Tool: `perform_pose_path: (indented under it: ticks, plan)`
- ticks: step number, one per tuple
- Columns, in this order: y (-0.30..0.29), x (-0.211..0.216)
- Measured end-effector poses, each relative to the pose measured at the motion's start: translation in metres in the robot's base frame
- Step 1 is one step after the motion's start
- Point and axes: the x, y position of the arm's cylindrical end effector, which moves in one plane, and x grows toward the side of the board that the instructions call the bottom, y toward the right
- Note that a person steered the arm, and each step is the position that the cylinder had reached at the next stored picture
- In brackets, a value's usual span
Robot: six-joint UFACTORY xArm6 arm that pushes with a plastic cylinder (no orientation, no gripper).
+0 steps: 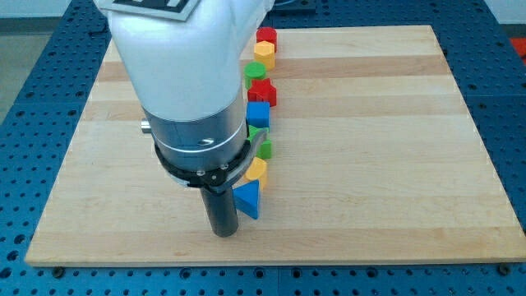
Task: Point at the blue triangle
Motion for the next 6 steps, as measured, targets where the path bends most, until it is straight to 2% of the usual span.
perform_pose_path:
  ticks: [1, 4, 5, 6]
  plan:
    - [0.007, 0.000]
    - [0.090, -0.004]
    - [0.083, 0.001]
    - [0.052, 0.009]
